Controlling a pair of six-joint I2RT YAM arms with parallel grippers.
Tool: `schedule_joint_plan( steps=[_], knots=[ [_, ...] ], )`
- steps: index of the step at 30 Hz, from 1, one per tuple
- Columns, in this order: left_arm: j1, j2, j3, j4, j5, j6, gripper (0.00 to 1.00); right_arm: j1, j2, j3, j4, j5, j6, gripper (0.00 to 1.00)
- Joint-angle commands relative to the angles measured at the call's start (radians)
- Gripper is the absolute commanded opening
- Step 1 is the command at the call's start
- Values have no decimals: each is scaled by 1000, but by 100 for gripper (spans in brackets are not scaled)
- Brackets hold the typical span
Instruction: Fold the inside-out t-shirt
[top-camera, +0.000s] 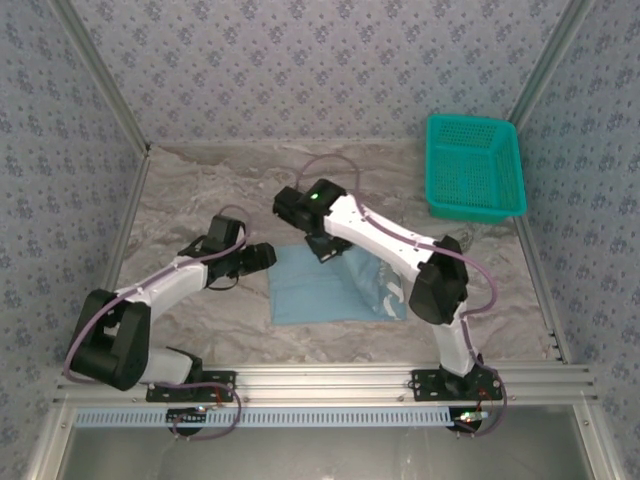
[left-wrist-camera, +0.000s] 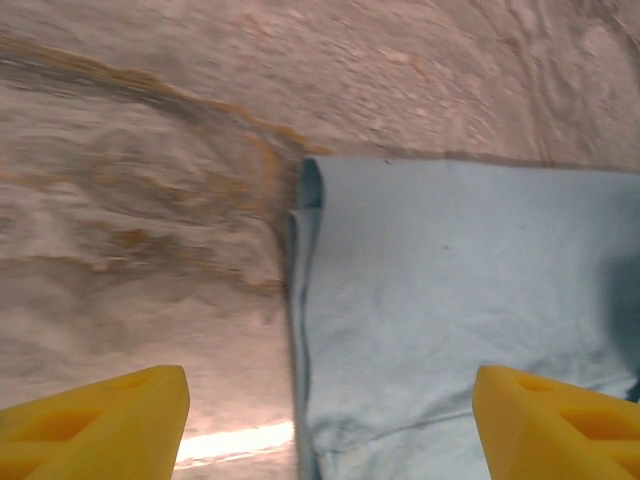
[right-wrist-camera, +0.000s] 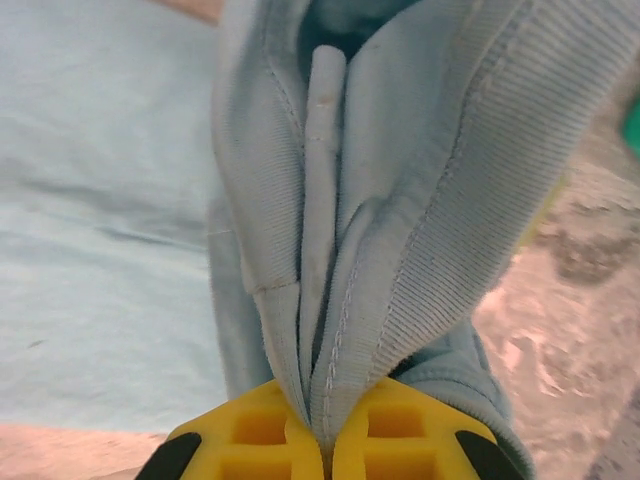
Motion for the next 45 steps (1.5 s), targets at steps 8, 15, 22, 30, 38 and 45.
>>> schedule_joint_plan(
  steps=[8,15,22,30,38,45],
  knots=[
    [33,-66,-47,-27,-38,35,75,44,28,101,-108,-33,-10,0],
    [33,-42,-66,-5,-42,35,75,51,12,156,-57,-80,-53,0],
    [33,-33,-77,-1,-50,36,75,67,95,182,35,-156,-63,0],
    [59,-57,-108,-7,-94,4,75,92,220,161,173,-290,-44,18],
    [153,-201,-171,-20,-135,-29,77,130,45,-43,492,-617,-87,53],
    [144,-211,-132,59,106,-33,77,51,-316,-488,693,-618,-50,61]
  ],
)
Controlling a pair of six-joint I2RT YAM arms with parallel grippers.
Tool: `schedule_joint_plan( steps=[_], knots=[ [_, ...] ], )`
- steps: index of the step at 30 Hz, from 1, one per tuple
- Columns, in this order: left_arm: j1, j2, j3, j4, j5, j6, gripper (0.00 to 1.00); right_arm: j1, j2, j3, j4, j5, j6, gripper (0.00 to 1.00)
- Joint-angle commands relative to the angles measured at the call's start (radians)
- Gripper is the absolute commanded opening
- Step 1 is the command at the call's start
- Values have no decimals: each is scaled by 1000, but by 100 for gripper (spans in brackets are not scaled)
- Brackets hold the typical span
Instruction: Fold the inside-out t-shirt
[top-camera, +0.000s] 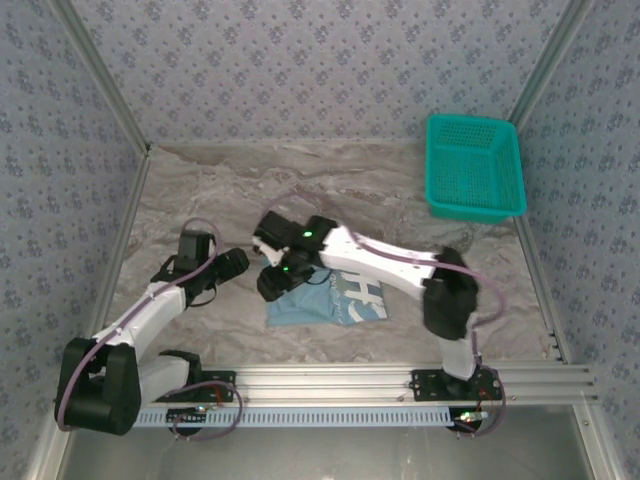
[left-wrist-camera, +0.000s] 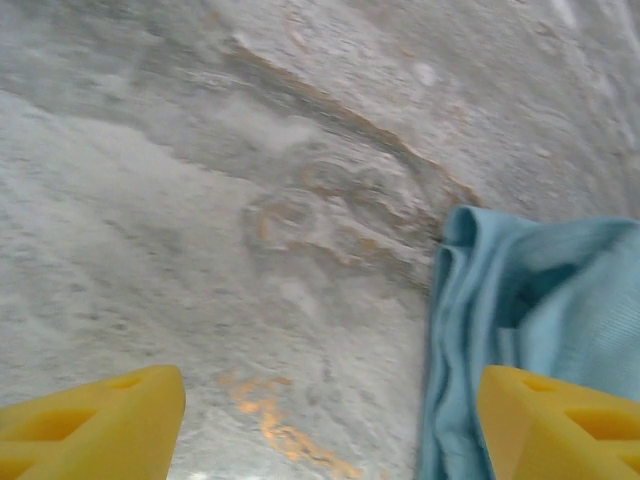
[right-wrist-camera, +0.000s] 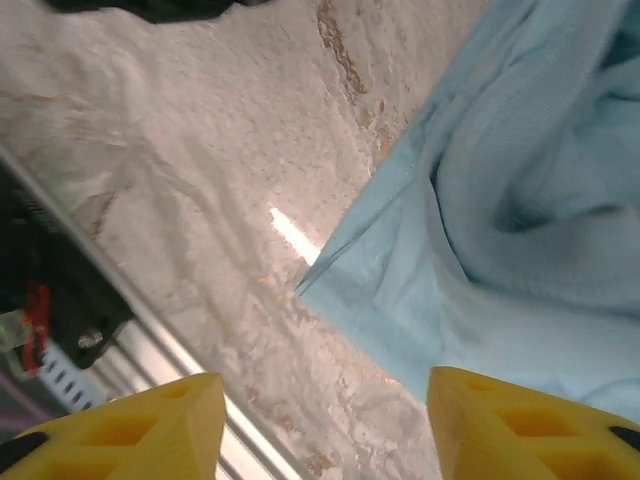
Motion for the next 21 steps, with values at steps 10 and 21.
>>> schedule_joint_plan(
  steps=[10,21],
  knots=[
    [-196,302,294,-5,53,93,79,-236,-242,-549,436,-12,96,75],
    [-214,500,427,-2,5,94,58,-253,-143,-618,619,-99,131,53]
  ],
)
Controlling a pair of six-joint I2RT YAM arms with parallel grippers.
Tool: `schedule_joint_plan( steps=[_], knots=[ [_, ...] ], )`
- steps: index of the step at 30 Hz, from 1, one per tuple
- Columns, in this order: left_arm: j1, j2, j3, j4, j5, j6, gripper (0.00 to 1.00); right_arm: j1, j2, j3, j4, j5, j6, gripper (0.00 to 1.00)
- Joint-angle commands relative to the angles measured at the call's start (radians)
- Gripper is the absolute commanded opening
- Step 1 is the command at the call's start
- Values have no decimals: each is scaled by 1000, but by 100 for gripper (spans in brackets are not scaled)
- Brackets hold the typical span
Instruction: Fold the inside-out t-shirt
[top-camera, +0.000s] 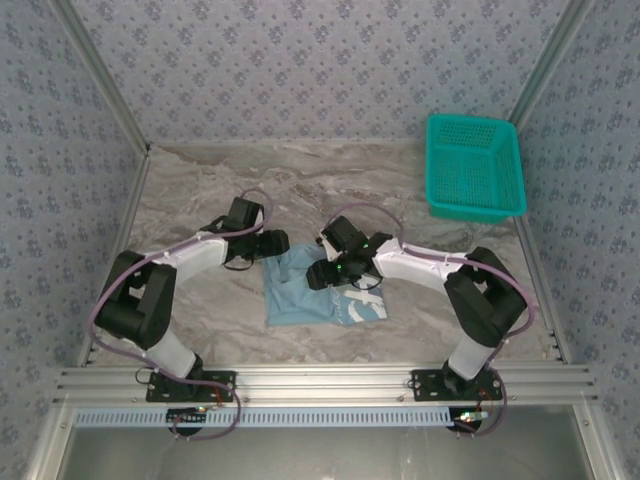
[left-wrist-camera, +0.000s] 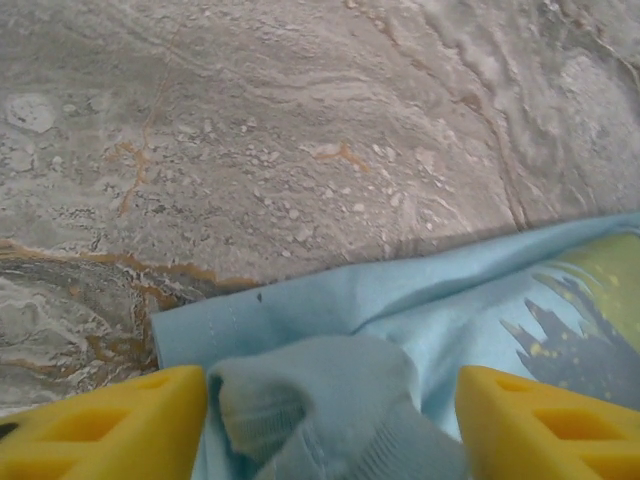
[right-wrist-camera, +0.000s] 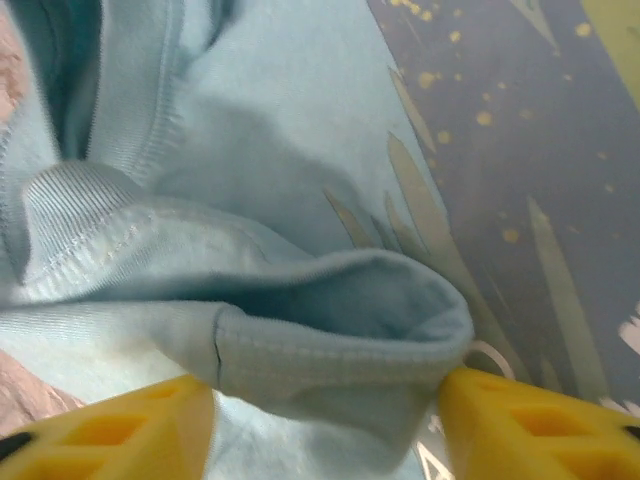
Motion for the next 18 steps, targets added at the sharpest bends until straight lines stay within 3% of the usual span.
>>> schedule_joint_plan(
  steps=[1,10,14,18],
  knots=[
    [1,5,41,-8,-20,16,53,-4,19,-20,111,-70,34,46],
    [34,20,65,38,41,7,16,41,-81,-52,132,-85,-26,7],
    [49,49,93,68,92,-4,7,116,-140,-56,126,-83,-92,0],
    [67,77,125,77,104,6,5,190,-140,-50,128,-79,-134,1]
  ],
)
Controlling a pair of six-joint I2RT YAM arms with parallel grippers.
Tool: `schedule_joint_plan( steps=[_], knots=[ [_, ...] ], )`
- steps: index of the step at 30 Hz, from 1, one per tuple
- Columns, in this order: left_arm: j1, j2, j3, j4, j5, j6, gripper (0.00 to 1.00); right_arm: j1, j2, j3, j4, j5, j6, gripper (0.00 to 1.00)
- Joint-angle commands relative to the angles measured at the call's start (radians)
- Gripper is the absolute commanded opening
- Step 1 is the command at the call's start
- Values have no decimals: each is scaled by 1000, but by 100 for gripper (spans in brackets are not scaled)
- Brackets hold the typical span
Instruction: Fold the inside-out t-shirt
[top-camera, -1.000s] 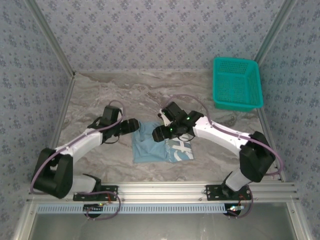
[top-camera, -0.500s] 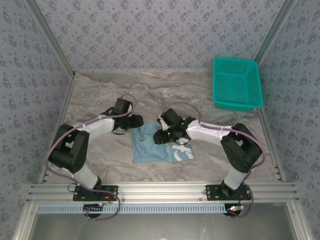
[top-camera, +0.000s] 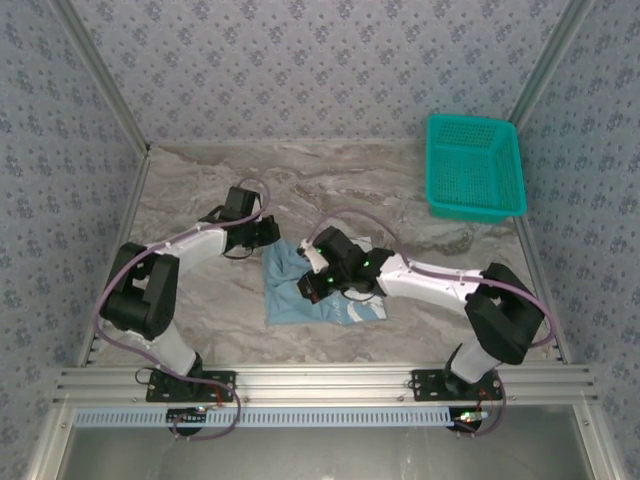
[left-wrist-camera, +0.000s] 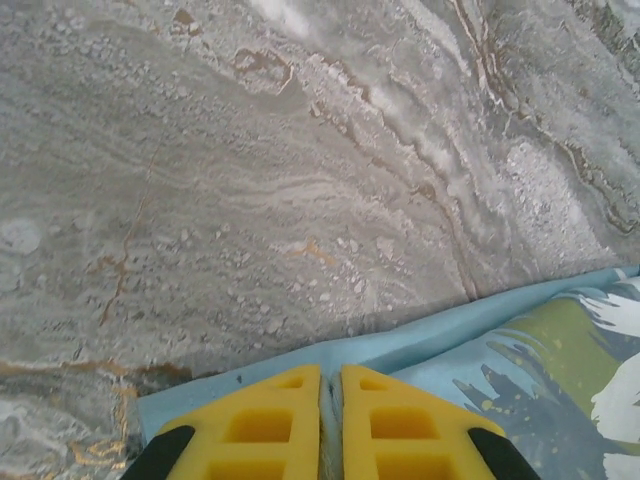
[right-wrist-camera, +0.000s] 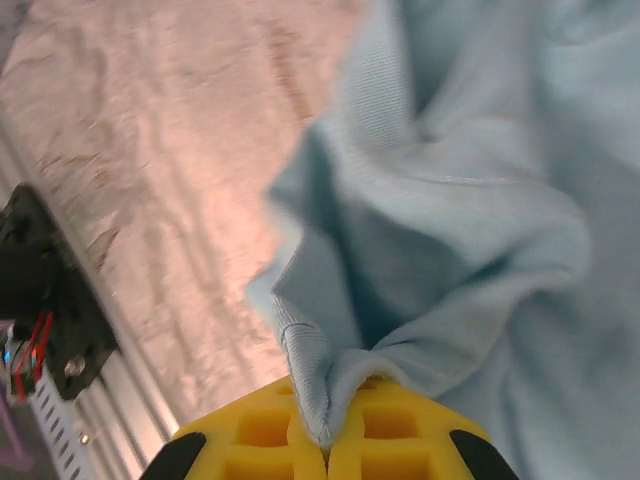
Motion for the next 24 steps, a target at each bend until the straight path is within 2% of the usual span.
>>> schedule_joint_plan(
  steps=[1,5,8,12,14,17,24],
  knots=[
    [20,29,50,32,35,10,5,52,9,13,10,-8,-63,2],
    [43,56,58,29,39,22,5,112,99,70,44,-3,-63,3],
    [57,80,67,25,51,32,7,149,186,133,70,-7,-63,9],
    [70,119,88,26,65,48,9,181,308,233,103,-76,-51,25],
    [79,134,109,17,77,60,9,192,321,264,86,-91,-54,34],
    [83,153,137,14,100,64,8,184,265,241,53,-97,-79,43],
    [84,108,156,-1,149,49,5,32,24,18,78,-91,-81,50]
  ],
)
